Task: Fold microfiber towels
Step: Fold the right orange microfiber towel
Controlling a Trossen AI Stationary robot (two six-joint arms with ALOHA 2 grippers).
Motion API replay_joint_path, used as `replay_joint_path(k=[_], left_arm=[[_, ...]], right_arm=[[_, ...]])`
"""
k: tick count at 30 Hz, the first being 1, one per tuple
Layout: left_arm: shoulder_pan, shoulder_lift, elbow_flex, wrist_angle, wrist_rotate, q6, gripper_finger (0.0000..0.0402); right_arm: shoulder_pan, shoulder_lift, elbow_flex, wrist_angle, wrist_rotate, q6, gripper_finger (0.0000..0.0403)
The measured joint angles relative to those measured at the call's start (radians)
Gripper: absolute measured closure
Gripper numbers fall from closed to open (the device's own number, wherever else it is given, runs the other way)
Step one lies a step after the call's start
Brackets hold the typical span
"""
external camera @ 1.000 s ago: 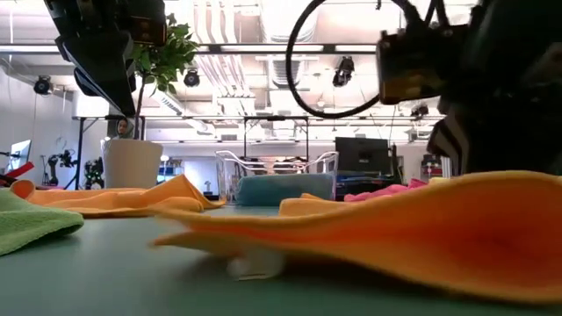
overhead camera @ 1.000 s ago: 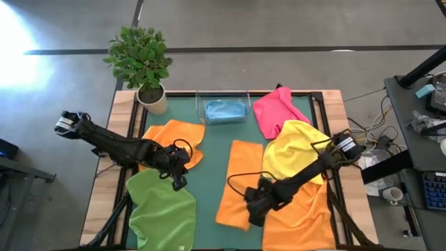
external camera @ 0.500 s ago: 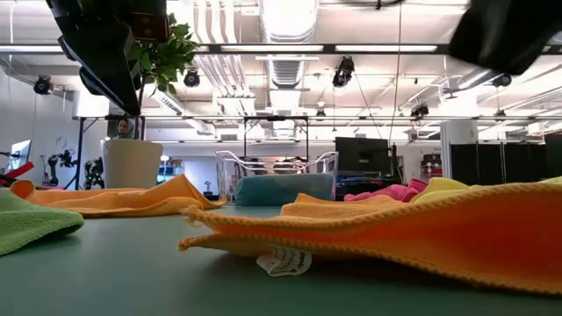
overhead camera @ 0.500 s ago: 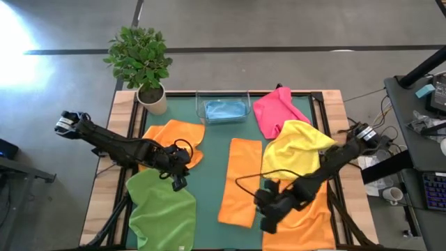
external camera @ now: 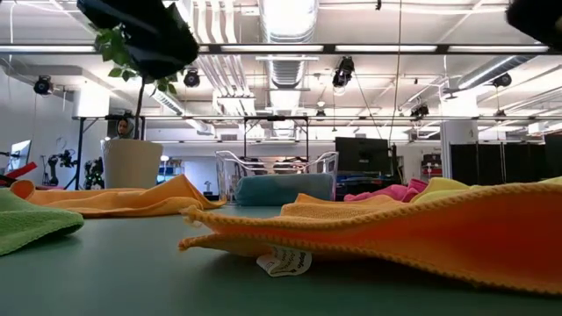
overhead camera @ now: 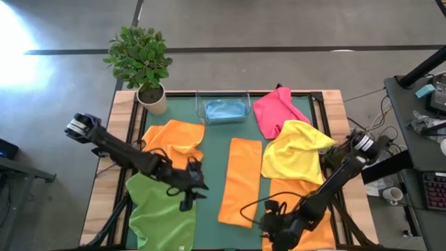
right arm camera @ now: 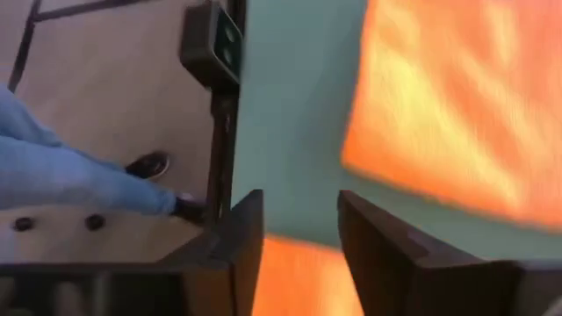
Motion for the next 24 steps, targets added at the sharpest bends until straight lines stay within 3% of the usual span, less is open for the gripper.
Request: replay_joint_path(k=[5,11,20,24], left_arm=[[-0.041,0.147,0.062,-0.006,-0.003,0.067,0.0263],[-0.067,0.291,0.139,-0.004,-0.004,0.099,0.0263],[-0.092,0.408,0.237,-0.004,-0.005,0.247,0.0262],[-0.097,0.439,0.261,-0.003,-0.005,0.277,0.0262]], right_arm=[[-0.003,0.062,0.000,0.080,0.080,-0.159,0.0227],[-0.021,0.096,0.000,0.077,0.089,-0.181,0.0220],[-0.027,0.144,0.000,0.090,0.089,-0.228,0.0220],[-0.030,0.160,0.000,0.109,0.136,-0.232,0.0220]])
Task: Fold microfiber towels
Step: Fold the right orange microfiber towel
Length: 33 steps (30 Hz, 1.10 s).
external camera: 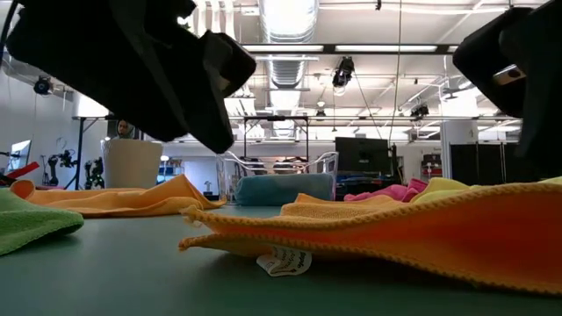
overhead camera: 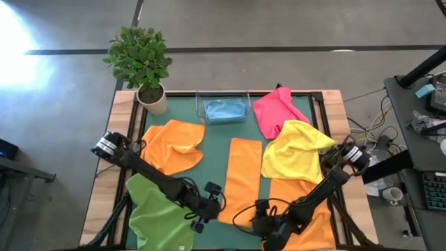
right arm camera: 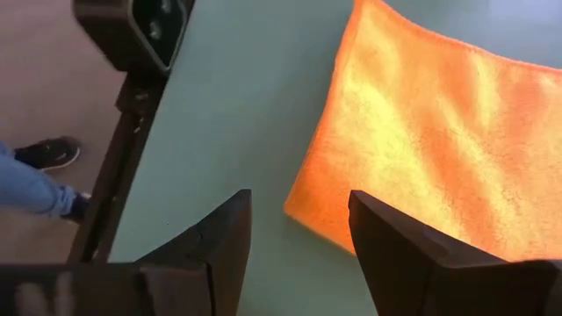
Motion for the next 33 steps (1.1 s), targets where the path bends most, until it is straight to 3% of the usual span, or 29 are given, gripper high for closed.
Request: replay_joint_path(k=[23,33], left_arm=[[-0.033,0.122,0.025,0.101,0.007,0.002,0.0262],[-0.032,0.185,0.036,0.110,-0.078,-0.038,0.0263]], right_arm=[[-0.043,0.042,0.000,0.012,0.003,0.001,0.0220],[-0.045,0.042,0.000,0.017,-0.001,0.004,0.0220]])
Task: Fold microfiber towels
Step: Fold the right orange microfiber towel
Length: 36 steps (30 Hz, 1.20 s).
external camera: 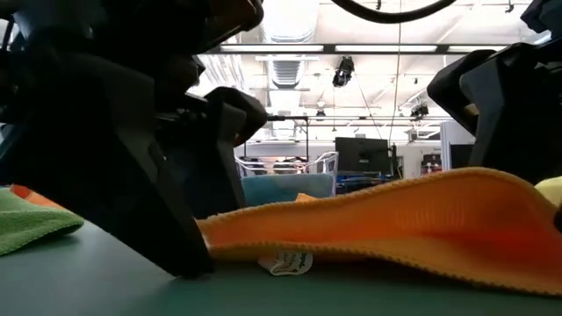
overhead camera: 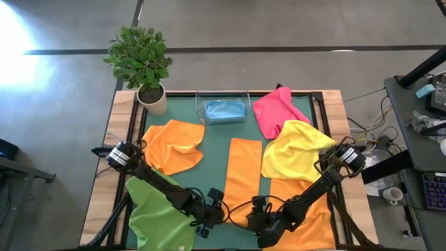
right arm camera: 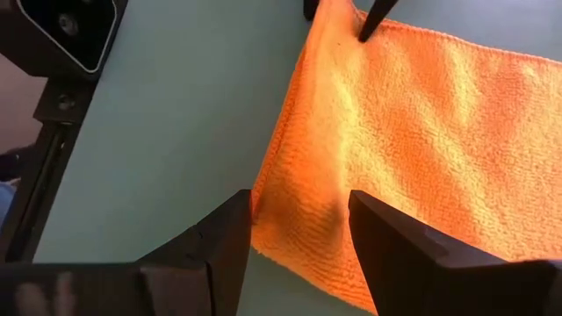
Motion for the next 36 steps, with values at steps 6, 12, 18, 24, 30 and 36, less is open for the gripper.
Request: replay_joint_path(k=[6,12,18,24,30,36], left_arm=[[0.000,0.000,0.001,-0.006,-0.022,-0.096,0.0312],[0.001,0.002,0.010,-0.018,-0.030,-0.100,0.0394],[0.001,0.002,0.010,-0.014,-0.028,-0.100,0.0397],[0.001,0.003,0.009,-0.006,-0.025,-0.102,0.0399],[0.001,0.003,0.008,-0.006,-0.023,-0.102,0.0399],[0.000,-0.003,0.007,-0.007,-0.007,-0.151,0.0400]], right_arm=[[0.004,0.000,0.000,0.004,-0.032,0.007,0.0220],[0.018,0.000,0.011,0.007,-0.035,0.005,0.0220],[0.015,0.015,0.014,0.011,-0.030,-0.004,0.0220],[0.016,0.078,0.042,0.022,-0.026,0.002,0.0225],[0.016,0.108,0.116,-0.084,-0.023,0.011,0.0288],[0.013,0.112,0.174,-0.237,-0.016,0.057,0.0383]])
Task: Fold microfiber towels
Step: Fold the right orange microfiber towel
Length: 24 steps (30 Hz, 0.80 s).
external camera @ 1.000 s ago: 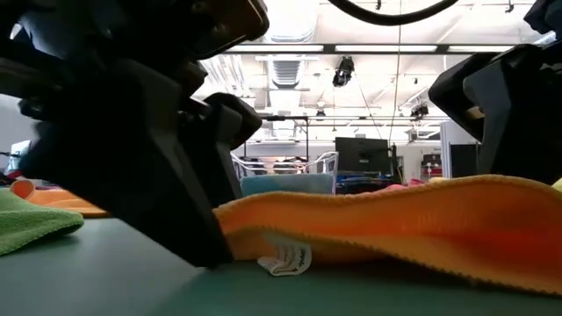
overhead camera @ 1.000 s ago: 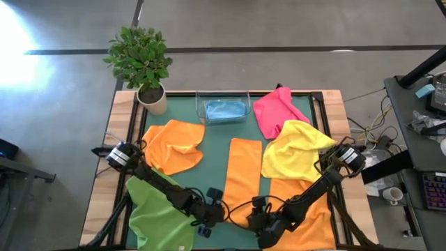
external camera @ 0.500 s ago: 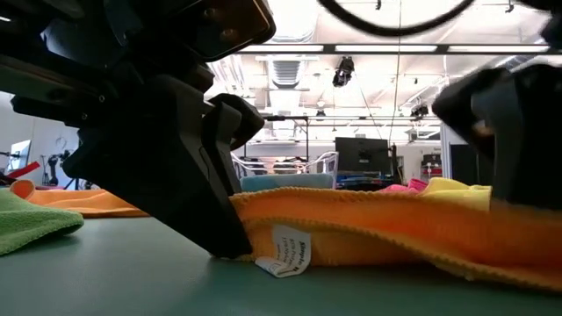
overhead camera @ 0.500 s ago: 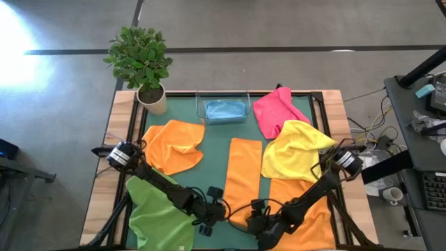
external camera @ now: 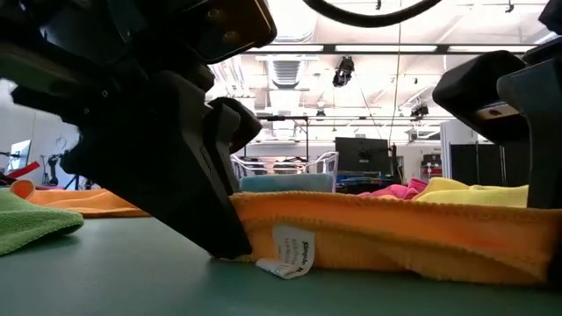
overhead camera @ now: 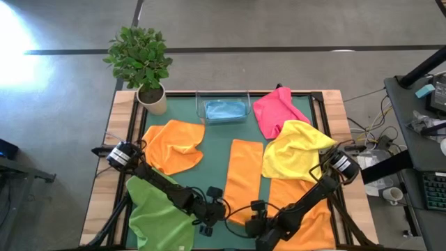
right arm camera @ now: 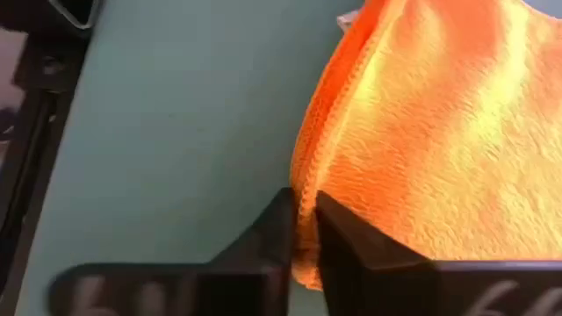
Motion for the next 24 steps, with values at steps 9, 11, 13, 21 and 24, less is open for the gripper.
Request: replay_joint_path(k=[9,11,13,21,24], left_arm=[[-0.005,-0.085,0.005,-0.022,0.207,-0.055,0.0400],[-0.011,-0.105,0.005,-0.034,0.233,-0.056,0.0400],[-0.022,-0.129,0.005,-0.067,0.235,-0.057,0.0400],[-0.060,-0.195,0.006,-0.113,0.256,-0.195,0.0400],[-0.088,-0.215,0.007,-0.104,0.267,-0.268,0.0400]], right_arm=[[0.010,-0.006,0.099,-0.048,-0.007,0.115,0.0391],[0.012,-0.005,0.131,-0.066,-0.007,0.131,0.0391],[0.015,-0.005,0.165,-0.083,0.004,0.143,0.0391],[0.027,-0.004,0.249,-0.089,0.021,0.277,0.0392],[0.034,-0.004,0.277,-0.089,0.027,0.317,0.0392]])
